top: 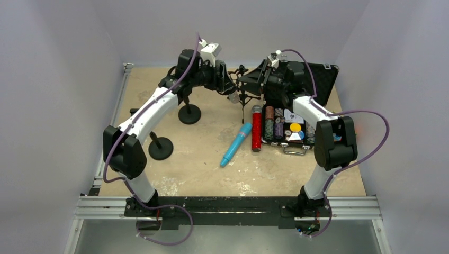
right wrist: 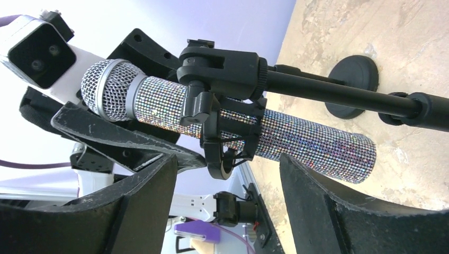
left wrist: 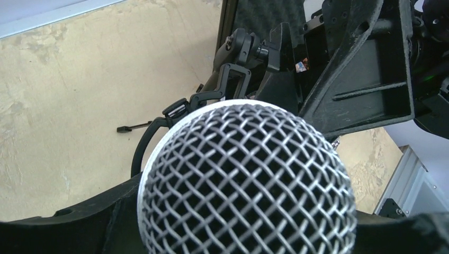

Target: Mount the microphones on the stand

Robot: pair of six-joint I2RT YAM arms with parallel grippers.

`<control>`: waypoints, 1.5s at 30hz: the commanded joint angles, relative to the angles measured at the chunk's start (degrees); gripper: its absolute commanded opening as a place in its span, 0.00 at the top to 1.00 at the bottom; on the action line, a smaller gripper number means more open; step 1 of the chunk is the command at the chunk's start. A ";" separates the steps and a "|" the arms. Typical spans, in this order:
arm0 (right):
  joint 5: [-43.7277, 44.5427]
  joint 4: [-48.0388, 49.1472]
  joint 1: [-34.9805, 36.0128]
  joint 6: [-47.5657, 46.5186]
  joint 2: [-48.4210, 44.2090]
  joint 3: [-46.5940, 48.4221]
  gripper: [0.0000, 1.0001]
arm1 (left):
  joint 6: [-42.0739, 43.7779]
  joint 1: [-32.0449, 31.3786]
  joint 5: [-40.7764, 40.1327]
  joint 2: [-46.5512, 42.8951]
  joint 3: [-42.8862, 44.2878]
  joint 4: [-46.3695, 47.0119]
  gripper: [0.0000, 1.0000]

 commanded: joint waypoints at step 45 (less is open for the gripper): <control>1.16 -18.63 -3.01 -19.15 -3.73 12.59 0.42 | 0.61 0.18 2.83 9.56 28.02 -21.31 0.18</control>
